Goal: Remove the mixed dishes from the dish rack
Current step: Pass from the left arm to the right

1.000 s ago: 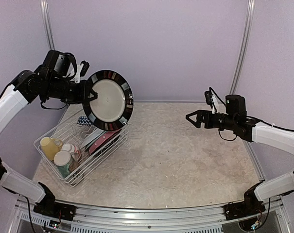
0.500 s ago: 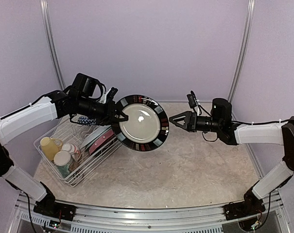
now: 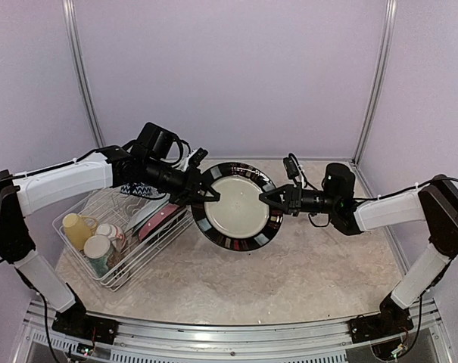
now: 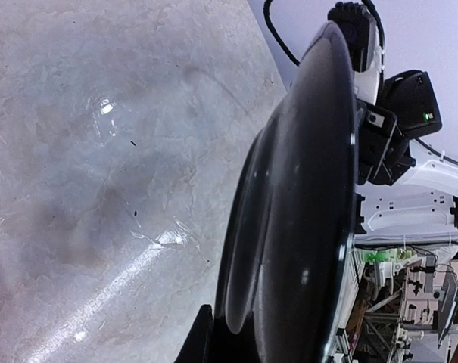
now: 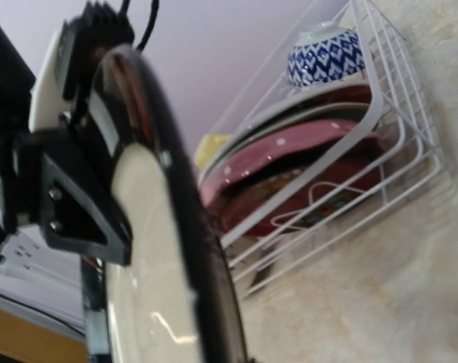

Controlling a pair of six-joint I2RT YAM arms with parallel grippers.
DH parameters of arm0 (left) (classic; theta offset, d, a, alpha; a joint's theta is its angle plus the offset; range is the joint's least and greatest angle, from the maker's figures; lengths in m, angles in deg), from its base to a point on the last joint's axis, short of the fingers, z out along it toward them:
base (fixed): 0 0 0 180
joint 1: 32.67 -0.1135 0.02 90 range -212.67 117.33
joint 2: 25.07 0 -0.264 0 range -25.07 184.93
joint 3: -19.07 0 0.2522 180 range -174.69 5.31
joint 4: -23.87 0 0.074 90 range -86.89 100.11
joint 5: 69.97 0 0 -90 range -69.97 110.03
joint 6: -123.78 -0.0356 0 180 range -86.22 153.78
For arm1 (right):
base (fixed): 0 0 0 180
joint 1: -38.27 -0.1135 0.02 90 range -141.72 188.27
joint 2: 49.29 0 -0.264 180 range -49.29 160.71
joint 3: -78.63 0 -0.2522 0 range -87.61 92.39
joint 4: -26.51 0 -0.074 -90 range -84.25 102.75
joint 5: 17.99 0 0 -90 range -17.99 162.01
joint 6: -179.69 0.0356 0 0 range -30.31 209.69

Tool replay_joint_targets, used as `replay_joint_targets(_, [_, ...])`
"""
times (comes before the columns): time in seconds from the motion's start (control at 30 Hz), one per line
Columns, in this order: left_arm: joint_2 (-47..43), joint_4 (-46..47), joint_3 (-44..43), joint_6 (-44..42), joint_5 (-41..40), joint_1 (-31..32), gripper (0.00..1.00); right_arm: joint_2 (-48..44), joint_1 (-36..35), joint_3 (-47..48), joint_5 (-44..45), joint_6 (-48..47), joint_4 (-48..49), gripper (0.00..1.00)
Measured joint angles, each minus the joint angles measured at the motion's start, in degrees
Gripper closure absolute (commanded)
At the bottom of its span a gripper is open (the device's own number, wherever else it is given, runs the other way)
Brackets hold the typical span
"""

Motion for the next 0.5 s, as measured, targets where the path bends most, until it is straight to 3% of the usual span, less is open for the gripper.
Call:
replay_joint_targets(0.1, [0.0, -0.1, -0.2, -0.8, 0.1, -0.3, 0.74, 0.8, 0.1, 0.0, -0.2, 2.3, 2.0, 1.0])
replay_joint_targets(0.23, [-0.3, 1.4, -0.5, 0.7, 1.9, -1.5, 0.33, 1.0, 0.3, -1.0, -1.4, 2.2, 3.4, 1.0])
replay_joint_targets(0.3, [-1.2, 2.2, -0.5, 1.0, 2.0, -2.4, 0.18, 1.0, 0.8, -2.2, -2.2, 2.0, 3.4, 1.0])
replay_joint_targets(0.4, [-3.0, 2.4, -0.5, 1.4, 1.7, -3.7, 0.03, 1.0, 2.2, -4.2, -3.6, 1.6, 3.2, 1.0])
replay_joint_targets(0.5, [-4.9, 2.1, -0.5, 1.4, 0.7, -4.7, 0.01, 0.5, 4.6, -6.6, -4.1, 0.2, 2.1, 1.0])
